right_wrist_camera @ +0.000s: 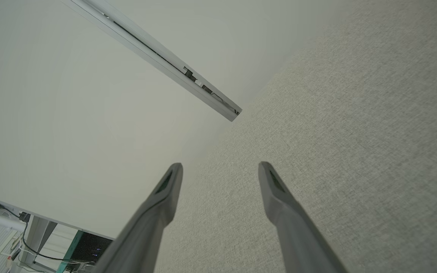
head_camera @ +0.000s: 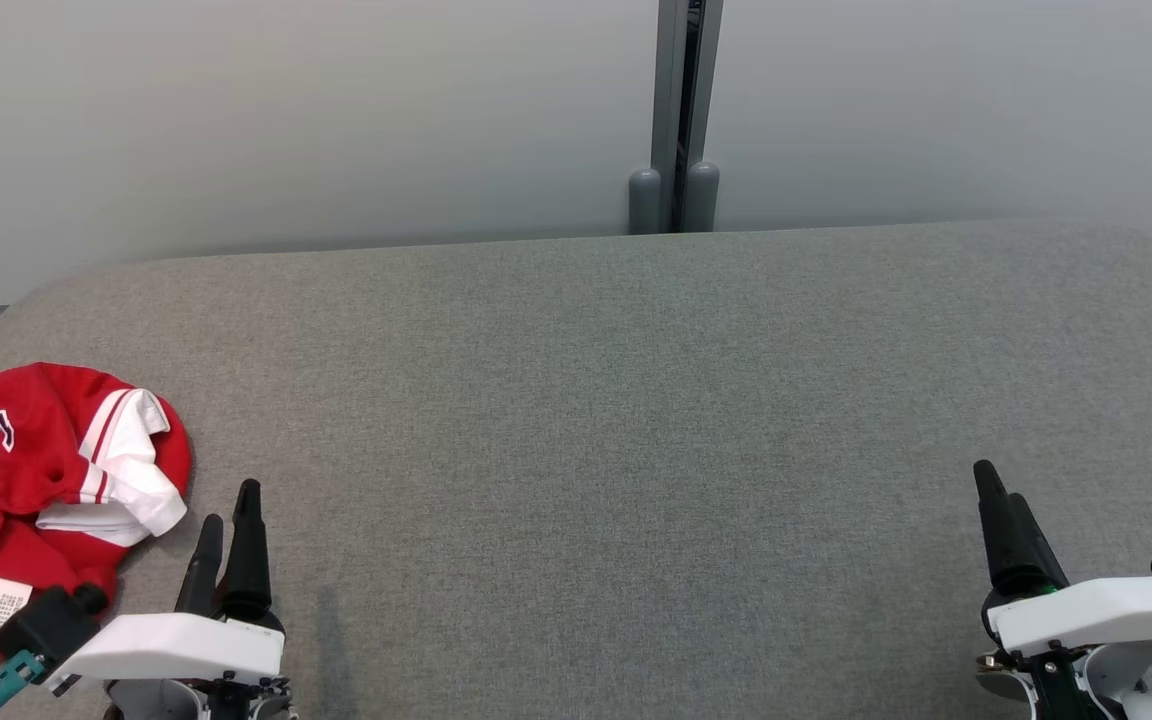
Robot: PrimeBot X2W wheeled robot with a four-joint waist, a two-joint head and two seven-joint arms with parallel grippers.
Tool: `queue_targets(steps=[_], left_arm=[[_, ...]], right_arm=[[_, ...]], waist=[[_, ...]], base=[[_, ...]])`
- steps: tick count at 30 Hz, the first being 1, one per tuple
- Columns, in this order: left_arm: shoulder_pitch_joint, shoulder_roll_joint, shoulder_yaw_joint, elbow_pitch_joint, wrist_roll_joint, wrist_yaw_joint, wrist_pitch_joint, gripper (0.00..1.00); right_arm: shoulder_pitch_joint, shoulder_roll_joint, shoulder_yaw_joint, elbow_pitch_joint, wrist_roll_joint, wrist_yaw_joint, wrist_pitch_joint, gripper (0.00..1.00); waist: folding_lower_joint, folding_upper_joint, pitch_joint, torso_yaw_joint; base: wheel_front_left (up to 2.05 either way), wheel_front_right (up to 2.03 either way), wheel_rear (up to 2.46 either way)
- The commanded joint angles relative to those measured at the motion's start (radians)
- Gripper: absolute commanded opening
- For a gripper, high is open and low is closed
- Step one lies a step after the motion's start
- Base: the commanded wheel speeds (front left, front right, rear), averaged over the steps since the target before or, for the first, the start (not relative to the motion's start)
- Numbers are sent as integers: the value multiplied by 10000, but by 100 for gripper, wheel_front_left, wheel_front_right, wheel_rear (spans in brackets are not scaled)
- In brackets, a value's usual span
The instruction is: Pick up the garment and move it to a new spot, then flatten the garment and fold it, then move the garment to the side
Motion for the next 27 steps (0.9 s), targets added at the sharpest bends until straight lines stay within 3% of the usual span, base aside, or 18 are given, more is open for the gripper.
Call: queue_targets(steps=[1, 27], left_arm=[[-337, 108, -11, -109, 329, 31, -82, 100], [-391, 141, -252, 330, 3882, 391, -906, 100]], right_arm=[[-269, -96, 22, -102, -300, 12, -100, 100], [-529, -192, 387, 487, -3675, 16, -935, 100]], waist=[[0, 0, 1, 0], [0, 0, 25, 1]], base=[[0, 0, 0], [0, 0, 0]])
